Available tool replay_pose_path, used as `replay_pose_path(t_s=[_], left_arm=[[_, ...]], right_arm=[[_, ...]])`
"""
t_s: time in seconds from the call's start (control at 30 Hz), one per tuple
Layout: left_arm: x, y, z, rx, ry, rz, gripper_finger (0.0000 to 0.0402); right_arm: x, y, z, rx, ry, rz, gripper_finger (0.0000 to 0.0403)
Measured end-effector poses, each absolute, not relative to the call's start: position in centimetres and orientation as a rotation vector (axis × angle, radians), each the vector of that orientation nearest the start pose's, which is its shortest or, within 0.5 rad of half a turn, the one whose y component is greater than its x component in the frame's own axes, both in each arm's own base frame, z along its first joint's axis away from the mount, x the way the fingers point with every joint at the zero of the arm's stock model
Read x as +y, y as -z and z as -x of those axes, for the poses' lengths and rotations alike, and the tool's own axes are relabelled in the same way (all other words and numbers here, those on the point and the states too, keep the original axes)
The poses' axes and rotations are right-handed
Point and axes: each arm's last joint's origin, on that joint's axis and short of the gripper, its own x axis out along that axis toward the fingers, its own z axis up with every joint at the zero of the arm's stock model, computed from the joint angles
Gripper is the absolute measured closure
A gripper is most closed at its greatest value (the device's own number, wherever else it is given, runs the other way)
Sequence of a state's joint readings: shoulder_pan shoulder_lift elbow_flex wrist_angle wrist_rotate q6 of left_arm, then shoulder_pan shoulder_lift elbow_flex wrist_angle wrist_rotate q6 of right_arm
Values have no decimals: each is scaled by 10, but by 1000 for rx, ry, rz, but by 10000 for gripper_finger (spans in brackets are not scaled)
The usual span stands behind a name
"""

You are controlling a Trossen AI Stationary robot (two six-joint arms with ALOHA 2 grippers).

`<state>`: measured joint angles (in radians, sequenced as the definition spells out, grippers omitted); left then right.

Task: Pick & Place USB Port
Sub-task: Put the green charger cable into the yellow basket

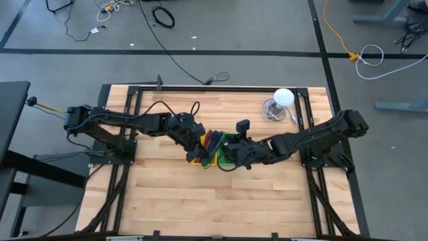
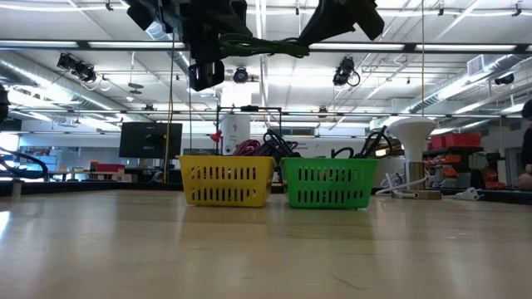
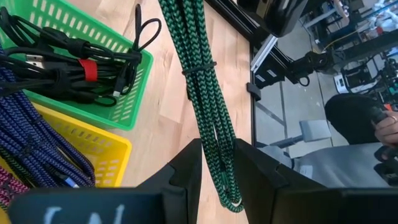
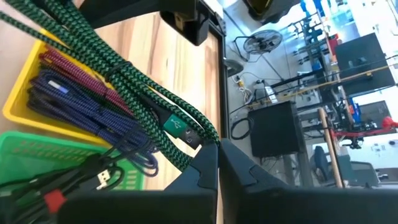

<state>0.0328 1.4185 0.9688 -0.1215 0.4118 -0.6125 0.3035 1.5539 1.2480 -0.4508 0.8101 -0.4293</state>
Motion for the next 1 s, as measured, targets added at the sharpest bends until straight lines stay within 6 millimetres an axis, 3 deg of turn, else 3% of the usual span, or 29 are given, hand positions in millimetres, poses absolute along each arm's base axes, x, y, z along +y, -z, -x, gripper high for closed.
replay_pose_path(t_s=[0.43, 0.63, 0.83, 1.0], left_arm=[[-1, -260, -307, 643, 143, 662, 307], [-1, -260, -306, 647, 128, 652, 384], [2, -255, -304, 675, 21, 629, 391], [7, -249, -299, 735, -80, 618, 391]], right_arm=[[76, -292, -324, 745, 363, 823, 403], [74, -292, -325, 747, 367, 821, 403], [70, -292, -326, 745, 356, 782, 401], [72, -291, -326, 738, 309, 747, 376]])
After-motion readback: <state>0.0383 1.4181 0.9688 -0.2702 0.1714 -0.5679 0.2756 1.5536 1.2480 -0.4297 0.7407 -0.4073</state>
